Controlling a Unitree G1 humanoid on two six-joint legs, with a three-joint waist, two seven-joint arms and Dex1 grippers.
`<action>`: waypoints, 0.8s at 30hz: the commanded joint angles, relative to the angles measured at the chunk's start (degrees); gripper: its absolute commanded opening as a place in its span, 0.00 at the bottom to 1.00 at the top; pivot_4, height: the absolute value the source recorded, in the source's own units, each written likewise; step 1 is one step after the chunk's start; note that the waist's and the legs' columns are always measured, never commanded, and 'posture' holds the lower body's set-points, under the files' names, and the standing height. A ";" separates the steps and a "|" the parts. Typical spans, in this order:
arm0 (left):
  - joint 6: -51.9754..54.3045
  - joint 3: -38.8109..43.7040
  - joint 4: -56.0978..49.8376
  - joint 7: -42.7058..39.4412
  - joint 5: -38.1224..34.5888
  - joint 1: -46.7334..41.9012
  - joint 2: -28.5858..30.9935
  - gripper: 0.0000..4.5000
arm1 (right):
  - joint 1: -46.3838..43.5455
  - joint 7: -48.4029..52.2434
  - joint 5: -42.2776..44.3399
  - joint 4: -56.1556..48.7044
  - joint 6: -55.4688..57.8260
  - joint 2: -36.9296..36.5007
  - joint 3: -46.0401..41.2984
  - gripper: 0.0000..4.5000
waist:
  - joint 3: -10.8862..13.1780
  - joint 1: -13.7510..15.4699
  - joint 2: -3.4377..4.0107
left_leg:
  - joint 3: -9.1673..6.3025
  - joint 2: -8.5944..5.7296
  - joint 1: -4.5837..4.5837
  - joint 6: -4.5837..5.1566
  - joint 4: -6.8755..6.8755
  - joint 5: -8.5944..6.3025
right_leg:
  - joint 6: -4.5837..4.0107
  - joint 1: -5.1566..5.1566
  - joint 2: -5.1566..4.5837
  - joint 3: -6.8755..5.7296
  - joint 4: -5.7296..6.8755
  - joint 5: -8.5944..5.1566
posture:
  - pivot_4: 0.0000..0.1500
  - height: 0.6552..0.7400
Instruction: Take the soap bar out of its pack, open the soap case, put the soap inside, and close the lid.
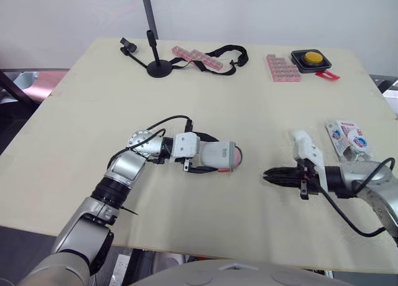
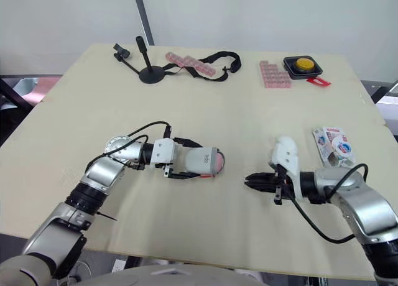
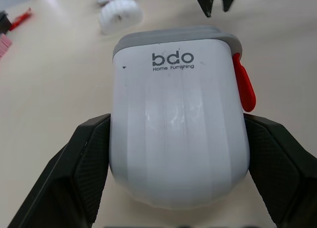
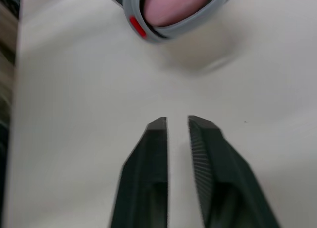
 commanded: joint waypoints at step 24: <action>-14.57 -4.01 -4.00 12.44 7.58 2.14 -1.57 0.77 | -10.69 -34.08 34.38 0.90 33.02 12.95 -7.74 0.99 | -0.05 1.23 0.10 | -0.01 -0.04 0.08 -0.02 0.00 0.01 | 0.01 -0.05 -0.03 -0.04 -0.01 0.00 | 1.00 0.98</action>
